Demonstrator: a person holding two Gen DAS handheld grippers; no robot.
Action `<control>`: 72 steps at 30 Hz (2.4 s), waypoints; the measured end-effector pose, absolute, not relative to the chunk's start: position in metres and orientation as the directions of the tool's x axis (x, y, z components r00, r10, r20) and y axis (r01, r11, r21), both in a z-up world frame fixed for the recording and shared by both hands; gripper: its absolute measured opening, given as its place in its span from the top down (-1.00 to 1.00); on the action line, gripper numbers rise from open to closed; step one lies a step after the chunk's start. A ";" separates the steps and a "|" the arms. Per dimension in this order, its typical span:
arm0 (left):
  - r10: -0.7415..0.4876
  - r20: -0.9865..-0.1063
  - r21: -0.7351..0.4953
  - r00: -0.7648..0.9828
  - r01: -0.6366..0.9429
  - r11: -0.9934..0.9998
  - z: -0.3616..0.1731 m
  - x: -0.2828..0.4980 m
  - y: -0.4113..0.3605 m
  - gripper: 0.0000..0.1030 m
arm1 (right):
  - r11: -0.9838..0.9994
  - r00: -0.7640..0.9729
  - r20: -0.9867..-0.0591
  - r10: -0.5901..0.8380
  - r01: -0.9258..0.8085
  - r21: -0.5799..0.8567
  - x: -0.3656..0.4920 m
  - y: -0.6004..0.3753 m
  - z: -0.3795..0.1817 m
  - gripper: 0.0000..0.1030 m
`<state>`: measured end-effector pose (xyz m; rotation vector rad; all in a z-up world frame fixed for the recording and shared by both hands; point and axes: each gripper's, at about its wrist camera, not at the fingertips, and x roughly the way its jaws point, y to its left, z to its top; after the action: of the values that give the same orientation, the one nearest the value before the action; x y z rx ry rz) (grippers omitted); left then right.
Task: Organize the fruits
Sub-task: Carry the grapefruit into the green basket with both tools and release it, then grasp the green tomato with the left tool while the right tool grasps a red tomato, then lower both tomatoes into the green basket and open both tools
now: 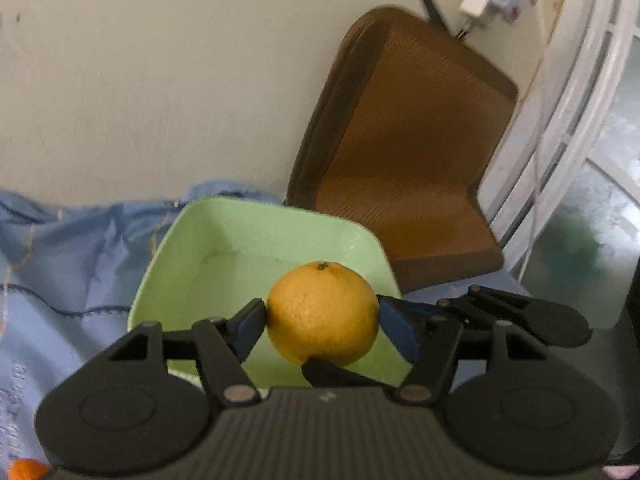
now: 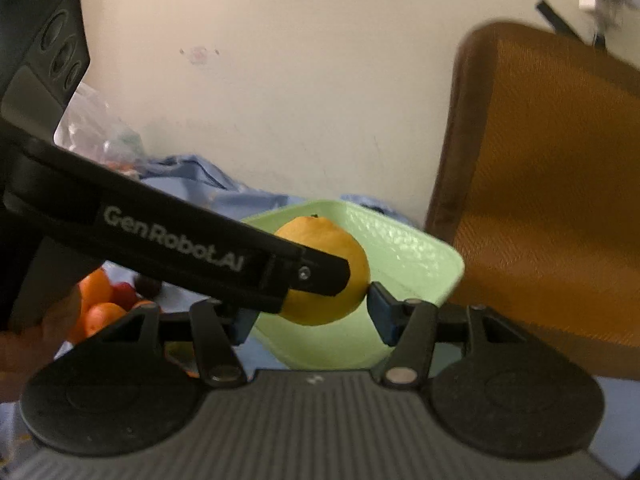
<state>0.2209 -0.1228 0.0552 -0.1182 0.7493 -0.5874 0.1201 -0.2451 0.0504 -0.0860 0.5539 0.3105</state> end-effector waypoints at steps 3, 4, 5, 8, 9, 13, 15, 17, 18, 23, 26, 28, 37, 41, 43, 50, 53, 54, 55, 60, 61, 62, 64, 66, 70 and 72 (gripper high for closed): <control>-0.532 -0.632 -0.298 0.564 0.456 0.838 0.045 0.224 -0.123 -0.31 | 0.944 0.812 -0.507 0.288 -0.330 0.007 0.122 -0.245 0.042 -0.19; -0.532 -0.633 -0.297 0.563 0.459 0.838 0.044 0.223 -0.122 -0.33 | 0.943 0.818 -0.494 0.294 -0.332 0.012 0.122 -0.245 0.043 -0.19; -0.536 -0.625 -0.305 0.567 0.455 0.837 0.045 0.220 -0.118 -0.33 | 0.944 0.826 -0.480 0.297 -0.331 0.014 0.120 -0.245 0.044 -0.23; -0.561 -0.583 -0.330 0.588 0.460 0.825 0.058 0.209 -0.102 -0.34 | 0.942 0.843 -0.443 0.306 -0.336 0.010 0.112 -0.243 0.048 -0.28; -0.571 -0.558 -0.343 0.602 0.459 0.819 0.065 0.201 -0.093 -0.34 | 0.940 0.845 -0.432 0.315 -0.341 0.018 0.108 -0.243 0.050 -0.27; -0.573 -0.470 -0.370 0.671 0.440 0.818 0.085 0.162 -0.043 -0.45 | 0.932 0.851 -0.389 0.352 -0.357 0.061 0.077 -0.243 0.054 -0.26; -0.540 -0.458 -0.357 0.706 0.410 0.839 0.087 0.142 -0.019 -0.45 | 0.923 0.842 -0.384 0.380 -0.375 0.092 0.059 -0.241 0.050 0.03; -0.509 -0.459 -0.351 0.728 0.378 0.857 0.083 0.121 0.004 -0.45 | 0.916 0.820 -0.415 0.394 -0.389 0.102 0.044 -0.235 0.044 0.30; -0.494 -0.465 -0.346 0.735 0.363 0.865 0.079 0.112 0.013 -0.45 | 0.914 0.811 -0.431 0.396 -0.391 0.106 0.033 -0.232 0.043 0.47; -0.449 -0.507 -0.327 0.735 0.318 0.890 0.054 0.071 0.042 -0.42 | 0.891 0.757 -0.474 0.449 -0.421 0.171 -0.002 -0.216 0.031 0.63; -0.474 -0.532 -0.343 0.701 0.333 0.878 0.040 0.055 0.042 -0.42 | 0.882 0.746 -0.483 0.459 -0.447 0.148 -0.018 -0.198 0.026 0.63; -0.496 -0.546 -0.348 0.675 0.356 0.867 0.032 0.050 0.036 -0.42 | 0.884 0.743 -0.499 0.446 -0.453 0.116 -0.019 -0.187 0.024 0.60; -0.499 -0.583 -0.361 0.642 0.345 0.866 0.014 0.057 0.022 -0.42 | 0.884 0.768 -0.502 0.399 -0.468 -0.014 -0.006 -0.160 0.022 0.19; -0.482 -0.600 -0.331 0.638 0.351 0.876 0.011 0.060 0.014 -0.22 | 0.880 0.761 -0.521 0.387 -0.473 -0.037 0.003 -0.153 0.015 0.19; -0.472 -0.601 -0.319 0.645 0.348 0.882 0.010 0.062 0.012 -0.06 | 0.882 0.751 -0.536 0.386 -0.471 -0.025 0.010 -0.152 0.014 0.19; -0.506 -0.593 -0.323 0.626 0.390 0.862 0.008 0.057 0.005 0.44 | 0.884 0.735 -0.558 0.385 -0.468 -0.006 0.008 -0.154 0.011 0.39; -0.521 -0.593 -0.307 0.615 0.425 0.851 0.009 0.046 -0.005 0.44 | 0.884 0.732 -0.554 0.396 -0.467 0.015 -0.006 -0.160 0.010 0.39; -0.542 -0.591 -0.323 0.597 0.441 0.838 0.010 0.043 -0.008 0.44 | 0.887 0.736 -0.554 0.390 -0.461 0.013 -0.011 -0.163 0.010 0.39; -0.562 -0.588 -0.338 0.581 0.455 0.824 0.010 0.040 -0.012 0.44 | 0.893 0.743 -0.553 0.378 -0.450 0.005 -0.018 -0.166 0.010 0.39; -0.590 -0.585 -0.314 0.557 0.515 0.798 0.008 0.026 -0.035 0.43 | 0.916 0.760 -0.550 0.346 -0.401 0.023 -0.041 -0.189 0.009 0.39; -0.587 -0.584 -0.301 0.560 0.522 0.798 0.008 0.024 -0.038 0.43 | 0.919 0.767 -0.544 0.340 -0.393 0.020 -0.046 -0.192 0.009 0.39; -0.583 -0.585 -0.293 0.563 0.524 0.800 0.008 0.024 -0.041 0.43 | 0.922 0.773 -0.540 0.332 -0.386 0.014 -0.050 -0.195 0.008 0.39; -0.582 -0.585 -0.296 0.565 0.519 0.802 0.008 0.027 -0.043 0.43 | 0.927 0.782 -0.536 0.319 -0.376 0.003 -0.054 -0.196 0.007 0.39; -0.587 -0.587 -0.309 0.557 0.516 0.799 0.009 0.032 -0.044 0.43 | 0.929 0.782 -0.535 0.319 -0.370 0.013 -0.052 -0.198 0.007 0.39; -0.610 -0.571 -0.349 0.549 0.510 0.786 0.021 0.052 -0.044 0.44 | 0.939 0.811 -0.502 0.302 -0.343 0.011 -0.039 -0.205 0.012 0.39; -0.609 -0.553 -0.355 0.569 0.501 0.789 0.031 0.069 -0.045 0.44 | 0.949 0.840 -0.463 0.282 -0.316 0.004 -0.029 -0.212 0.018 0.39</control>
<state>0.0694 -0.0446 0.0314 -0.1649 0.7114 -0.6555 -0.0288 -0.2118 0.0184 -0.0729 0.4778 0.3159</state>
